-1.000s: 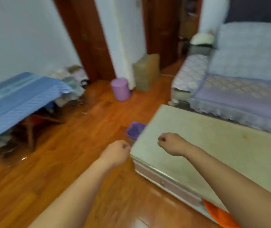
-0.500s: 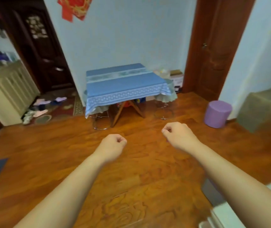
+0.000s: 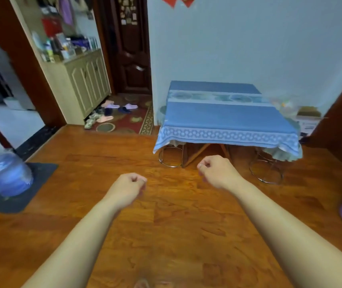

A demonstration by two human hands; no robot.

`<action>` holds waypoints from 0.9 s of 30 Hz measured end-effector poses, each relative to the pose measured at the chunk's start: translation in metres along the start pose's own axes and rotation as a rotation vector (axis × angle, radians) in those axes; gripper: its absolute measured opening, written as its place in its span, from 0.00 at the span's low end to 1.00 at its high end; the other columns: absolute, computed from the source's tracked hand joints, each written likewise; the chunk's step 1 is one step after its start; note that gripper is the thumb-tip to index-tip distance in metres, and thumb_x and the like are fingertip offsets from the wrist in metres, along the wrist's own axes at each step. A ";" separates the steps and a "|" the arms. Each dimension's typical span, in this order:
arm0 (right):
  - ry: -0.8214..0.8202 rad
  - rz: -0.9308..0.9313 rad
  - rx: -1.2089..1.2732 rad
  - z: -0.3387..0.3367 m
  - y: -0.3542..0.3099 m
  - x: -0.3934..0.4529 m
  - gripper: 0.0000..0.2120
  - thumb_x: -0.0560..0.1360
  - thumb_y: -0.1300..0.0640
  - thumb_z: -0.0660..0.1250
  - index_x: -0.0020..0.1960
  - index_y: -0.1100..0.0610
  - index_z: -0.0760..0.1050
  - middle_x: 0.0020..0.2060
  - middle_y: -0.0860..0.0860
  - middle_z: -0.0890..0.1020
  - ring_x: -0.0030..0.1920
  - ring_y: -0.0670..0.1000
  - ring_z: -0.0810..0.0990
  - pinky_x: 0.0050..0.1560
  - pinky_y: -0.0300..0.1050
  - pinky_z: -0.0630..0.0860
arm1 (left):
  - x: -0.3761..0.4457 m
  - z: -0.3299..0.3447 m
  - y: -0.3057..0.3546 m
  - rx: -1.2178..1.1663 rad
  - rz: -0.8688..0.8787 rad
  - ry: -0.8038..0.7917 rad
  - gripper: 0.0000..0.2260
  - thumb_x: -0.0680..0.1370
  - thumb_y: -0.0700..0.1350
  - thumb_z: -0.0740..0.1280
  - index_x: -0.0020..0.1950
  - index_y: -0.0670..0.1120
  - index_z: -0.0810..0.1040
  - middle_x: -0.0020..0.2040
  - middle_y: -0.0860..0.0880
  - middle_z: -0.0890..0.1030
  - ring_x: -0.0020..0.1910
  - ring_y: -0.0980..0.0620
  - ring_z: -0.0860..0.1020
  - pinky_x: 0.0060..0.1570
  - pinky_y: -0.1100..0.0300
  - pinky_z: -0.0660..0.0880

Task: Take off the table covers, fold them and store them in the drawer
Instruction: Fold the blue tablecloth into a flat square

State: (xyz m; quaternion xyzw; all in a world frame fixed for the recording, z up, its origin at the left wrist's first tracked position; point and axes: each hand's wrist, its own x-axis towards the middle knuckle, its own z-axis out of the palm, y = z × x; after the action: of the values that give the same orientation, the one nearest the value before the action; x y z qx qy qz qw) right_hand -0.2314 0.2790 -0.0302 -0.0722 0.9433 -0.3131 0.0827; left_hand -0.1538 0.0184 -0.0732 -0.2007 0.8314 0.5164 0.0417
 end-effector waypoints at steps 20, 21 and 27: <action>-0.072 0.554 0.505 0.056 0.165 0.433 0.06 0.82 0.60 0.63 0.51 0.58 0.79 0.45 0.54 0.85 0.37 0.49 0.84 0.40 0.43 0.80 | 0.447 0.101 0.080 -0.075 -0.211 -0.184 0.08 0.84 0.44 0.63 0.56 0.46 0.81 0.48 0.47 0.86 0.40 0.52 0.82 0.41 0.59 0.75; -0.098 0.570 0.532 0.060 0.180 0.460 0.06 0.82 0.59 0.63 0.52 0.58 0.79 0.45 0.54 0.85 0.38 0.50 0.84 0.40 0.43 0.80 | 0.465 0.115 0.082 -0.095 -0.248 -0.169 0.08 0.84 0.44 0.63 0.56 0.47 0.81 0.47 0.48 0.86 0.40 0.52 0.83 0.43 0.58 0.75; -0.264 0.876 0.757 0.082 0.264 0.581 0.06 0.83 0.59 0.62 0.55 0.60 0.76 0.49 0.57 0.83 0.48 0.55 0.84 0.42 0.47 0.79 | 0.540 0.178 0.102 -0.204 -0.515 -0.110 0.08 0.83 0.42 0.64 0.57 0.44 0.82 0.53 0.40 0.85 0.42 0.47 0.83 0.39 0.58 0.75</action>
State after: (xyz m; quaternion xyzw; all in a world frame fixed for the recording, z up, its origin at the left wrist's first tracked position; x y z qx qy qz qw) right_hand -0.8039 0.3321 -0.3182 0.3200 0.6898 -0.5527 0.3410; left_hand -0.7110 0.0563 -0.2193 -0.3799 0.6933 0.5801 0.1962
